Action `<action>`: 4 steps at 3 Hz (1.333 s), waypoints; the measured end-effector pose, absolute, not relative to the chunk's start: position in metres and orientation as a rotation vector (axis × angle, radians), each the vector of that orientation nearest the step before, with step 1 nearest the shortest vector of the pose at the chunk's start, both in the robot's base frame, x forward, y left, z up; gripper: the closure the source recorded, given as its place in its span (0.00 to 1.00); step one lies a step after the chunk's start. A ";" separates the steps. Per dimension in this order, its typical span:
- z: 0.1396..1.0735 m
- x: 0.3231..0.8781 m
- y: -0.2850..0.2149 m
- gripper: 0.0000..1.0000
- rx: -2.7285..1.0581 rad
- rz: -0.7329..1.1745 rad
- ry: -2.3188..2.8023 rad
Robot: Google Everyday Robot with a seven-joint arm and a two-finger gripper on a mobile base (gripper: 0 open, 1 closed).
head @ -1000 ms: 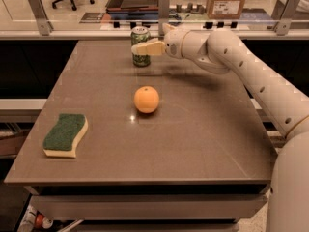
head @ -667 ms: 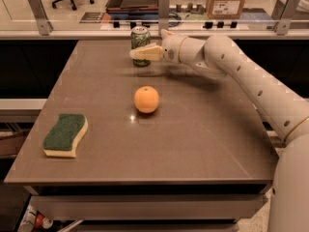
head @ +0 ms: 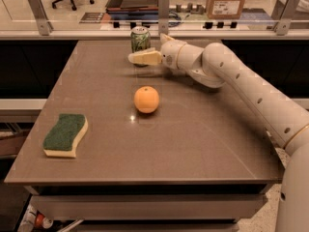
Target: Knock green can over
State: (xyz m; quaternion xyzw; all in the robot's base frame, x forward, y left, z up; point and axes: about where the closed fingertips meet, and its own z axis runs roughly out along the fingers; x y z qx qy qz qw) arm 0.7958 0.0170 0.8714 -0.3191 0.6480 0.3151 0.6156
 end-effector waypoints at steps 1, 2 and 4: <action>0.878 0.797 0.020 0.17 -0.742 0.714 1.456; 0.878 0.797 0.024 0.40 -0.745 0.717 1.455; 0.878 0.796 0.030 0.87 -0.751 0.725 1.452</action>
Offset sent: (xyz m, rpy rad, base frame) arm 0.0015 0.0030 0.0059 0.0051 -0.0329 0.0014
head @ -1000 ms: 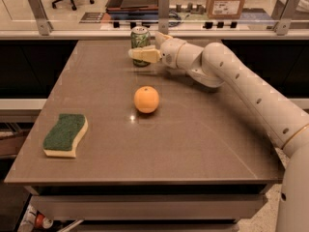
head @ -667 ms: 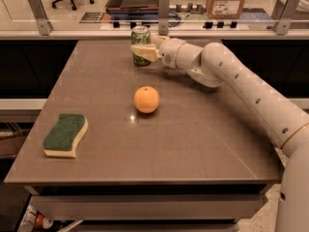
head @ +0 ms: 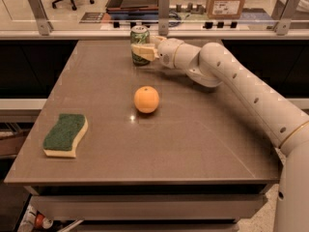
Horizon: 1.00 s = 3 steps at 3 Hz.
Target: Knock green can over
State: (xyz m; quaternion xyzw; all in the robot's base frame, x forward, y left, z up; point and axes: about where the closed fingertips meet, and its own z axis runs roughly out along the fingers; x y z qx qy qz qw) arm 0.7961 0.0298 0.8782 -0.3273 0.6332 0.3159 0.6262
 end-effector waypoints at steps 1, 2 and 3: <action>0.878 0.796 0.033 1.00 -0.753 0.728 1.451; 0.881 0.796 0.030 1.00 -0.758 0.722 1.461; 0.886 0.797 0.015 1.00 -0.761 0.696 1.499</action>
Offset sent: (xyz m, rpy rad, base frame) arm -0.0004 0.0026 0.0000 0.0005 0.0002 0.0036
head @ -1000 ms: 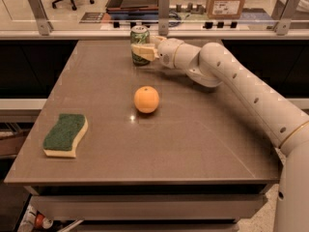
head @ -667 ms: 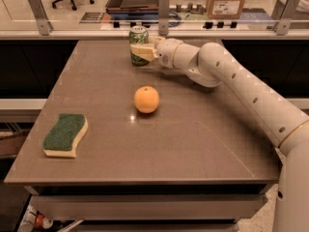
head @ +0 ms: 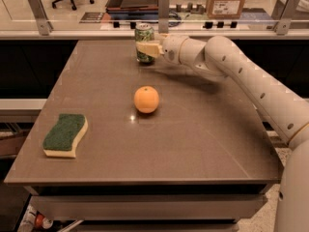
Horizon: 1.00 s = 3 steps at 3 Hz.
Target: Knock green can over
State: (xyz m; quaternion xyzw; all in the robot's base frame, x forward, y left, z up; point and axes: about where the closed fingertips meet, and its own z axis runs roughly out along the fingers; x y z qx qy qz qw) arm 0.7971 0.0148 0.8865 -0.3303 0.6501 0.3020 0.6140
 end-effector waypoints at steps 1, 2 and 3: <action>0.892 0.796 -0.005 1.00 -0.761 0.652 1.552; 0.894 0.791 -0.027 1.00 -0.747 0.597 1.618; 0.895 0.783 -0.047 1.00 -0.738 0.540 1.690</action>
Offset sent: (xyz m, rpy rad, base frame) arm -0.0133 -0.0771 0.0098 -0.1511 0.1096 -0.1561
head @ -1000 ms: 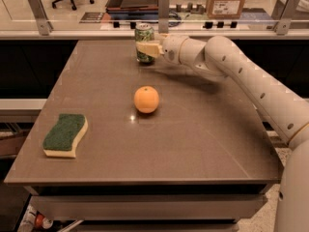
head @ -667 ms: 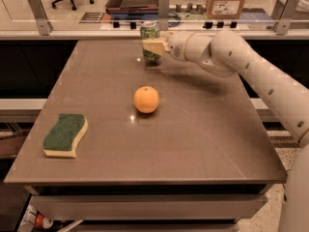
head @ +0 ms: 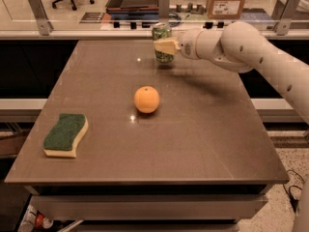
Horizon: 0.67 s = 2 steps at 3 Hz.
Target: Knock green can over
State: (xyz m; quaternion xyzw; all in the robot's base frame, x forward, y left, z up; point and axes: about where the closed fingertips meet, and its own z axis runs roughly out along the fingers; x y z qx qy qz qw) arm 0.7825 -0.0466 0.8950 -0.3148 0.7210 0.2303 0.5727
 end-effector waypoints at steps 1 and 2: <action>0.901 0.772 -0.059 1.00 -0.762 0.483 1.767; 0.911 0.765 -0.064 1.00 -0.807 0.415 1.844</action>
Offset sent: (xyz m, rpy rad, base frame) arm -0.0265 -0.0331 0.0322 -0.2868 0.1441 -0.0689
